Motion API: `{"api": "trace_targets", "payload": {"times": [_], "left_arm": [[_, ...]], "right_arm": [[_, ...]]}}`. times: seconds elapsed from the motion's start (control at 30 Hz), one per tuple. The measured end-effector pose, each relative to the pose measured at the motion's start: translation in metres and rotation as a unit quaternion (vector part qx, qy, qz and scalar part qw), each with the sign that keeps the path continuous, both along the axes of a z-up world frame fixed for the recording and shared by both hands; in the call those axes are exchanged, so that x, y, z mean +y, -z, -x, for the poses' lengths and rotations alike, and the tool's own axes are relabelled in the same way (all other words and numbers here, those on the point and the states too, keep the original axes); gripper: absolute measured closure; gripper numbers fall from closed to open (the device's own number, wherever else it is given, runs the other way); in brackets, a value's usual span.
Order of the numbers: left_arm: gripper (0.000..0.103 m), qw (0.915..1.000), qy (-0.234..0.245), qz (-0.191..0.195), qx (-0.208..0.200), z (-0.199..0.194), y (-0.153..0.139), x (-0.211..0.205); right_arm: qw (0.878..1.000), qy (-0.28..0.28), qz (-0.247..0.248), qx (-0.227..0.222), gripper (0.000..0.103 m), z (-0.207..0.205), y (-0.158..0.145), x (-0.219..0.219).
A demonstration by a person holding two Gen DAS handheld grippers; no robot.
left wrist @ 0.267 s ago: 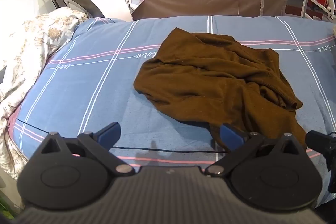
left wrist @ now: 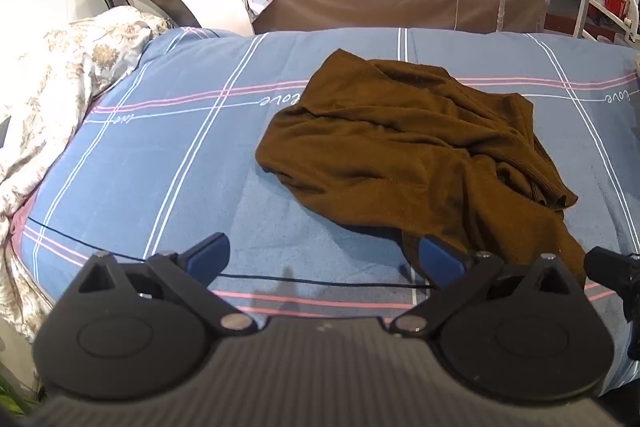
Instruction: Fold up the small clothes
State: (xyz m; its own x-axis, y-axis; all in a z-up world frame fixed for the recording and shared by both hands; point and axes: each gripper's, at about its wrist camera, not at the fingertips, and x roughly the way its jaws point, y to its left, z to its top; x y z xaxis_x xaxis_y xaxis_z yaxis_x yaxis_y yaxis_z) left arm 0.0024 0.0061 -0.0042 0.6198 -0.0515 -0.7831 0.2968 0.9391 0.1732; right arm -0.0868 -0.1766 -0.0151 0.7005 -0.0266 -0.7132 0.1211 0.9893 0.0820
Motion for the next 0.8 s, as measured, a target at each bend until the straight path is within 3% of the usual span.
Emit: {"api": "trace_targets", "payload": {"times": [0.8], "left_arm": [[0.0,0.9999,-0.001,0.004,0.01,0.0044,0.0096,0.0093]], "right_arm": [[1.0,-0.008,0.0,0.011,0.0,-0.0015,0.0052,0.0079]]}}
